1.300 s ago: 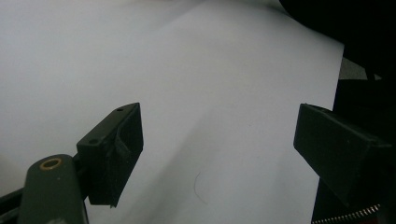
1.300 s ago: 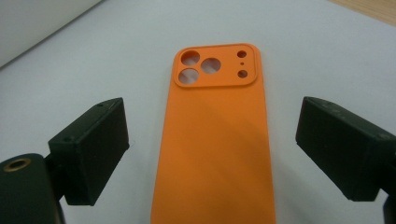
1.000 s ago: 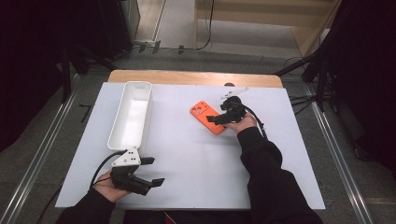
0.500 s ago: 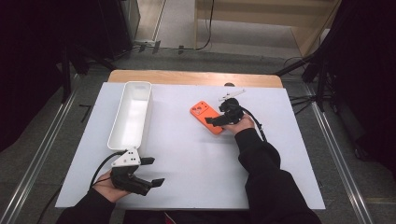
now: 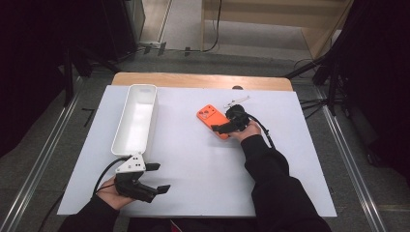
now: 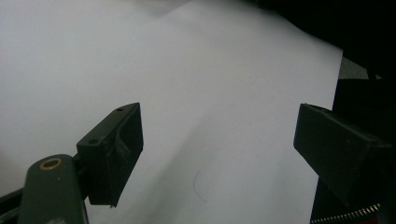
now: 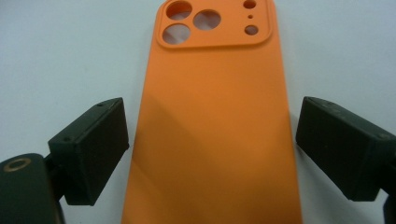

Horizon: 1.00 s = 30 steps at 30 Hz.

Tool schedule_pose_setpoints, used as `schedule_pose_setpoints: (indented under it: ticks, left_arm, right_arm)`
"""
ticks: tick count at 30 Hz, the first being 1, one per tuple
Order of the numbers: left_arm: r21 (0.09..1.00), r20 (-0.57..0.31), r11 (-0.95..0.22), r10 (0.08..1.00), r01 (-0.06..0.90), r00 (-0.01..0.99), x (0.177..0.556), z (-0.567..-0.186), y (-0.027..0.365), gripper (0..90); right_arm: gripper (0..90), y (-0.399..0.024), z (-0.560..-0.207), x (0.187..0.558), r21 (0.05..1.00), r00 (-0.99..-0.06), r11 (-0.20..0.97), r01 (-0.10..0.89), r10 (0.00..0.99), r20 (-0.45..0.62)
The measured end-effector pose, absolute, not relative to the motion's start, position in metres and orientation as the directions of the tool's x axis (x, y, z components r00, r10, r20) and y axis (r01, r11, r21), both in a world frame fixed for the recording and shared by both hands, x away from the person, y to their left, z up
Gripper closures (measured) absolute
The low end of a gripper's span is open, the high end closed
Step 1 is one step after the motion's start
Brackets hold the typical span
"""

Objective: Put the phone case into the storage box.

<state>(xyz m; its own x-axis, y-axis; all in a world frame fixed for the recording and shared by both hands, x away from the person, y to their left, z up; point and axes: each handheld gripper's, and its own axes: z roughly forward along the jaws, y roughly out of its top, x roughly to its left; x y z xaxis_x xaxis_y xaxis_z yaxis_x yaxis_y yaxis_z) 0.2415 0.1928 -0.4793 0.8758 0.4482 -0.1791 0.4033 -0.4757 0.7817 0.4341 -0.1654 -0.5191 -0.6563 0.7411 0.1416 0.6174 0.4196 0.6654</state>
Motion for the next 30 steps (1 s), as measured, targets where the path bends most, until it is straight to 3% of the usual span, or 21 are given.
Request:
schedule_pose_setpoints:
  ticks: [23, 30]
  left_arm:
    - [0.781, -0.178, -0.476, 0.450, 0.404, 0.875, 0.2416, -0.4793, 0.1928, 15.9]
    - [0.781, -0.177, -0.477, 0.450, 0.403, 0.875, 0.2417, -0.4792, 0.1931, 15.9]
  right_arm:
    - [13.3, -0.1563, -0.5247, 0.4242, 0.684, -0.651, 0.471, 0.557, 0.759, 0.007]
    - [14.2, -0.1566, -0.5246, 0.4242, 0.686, -0.649, 0.468, 0.557, 0.761, 0.008]
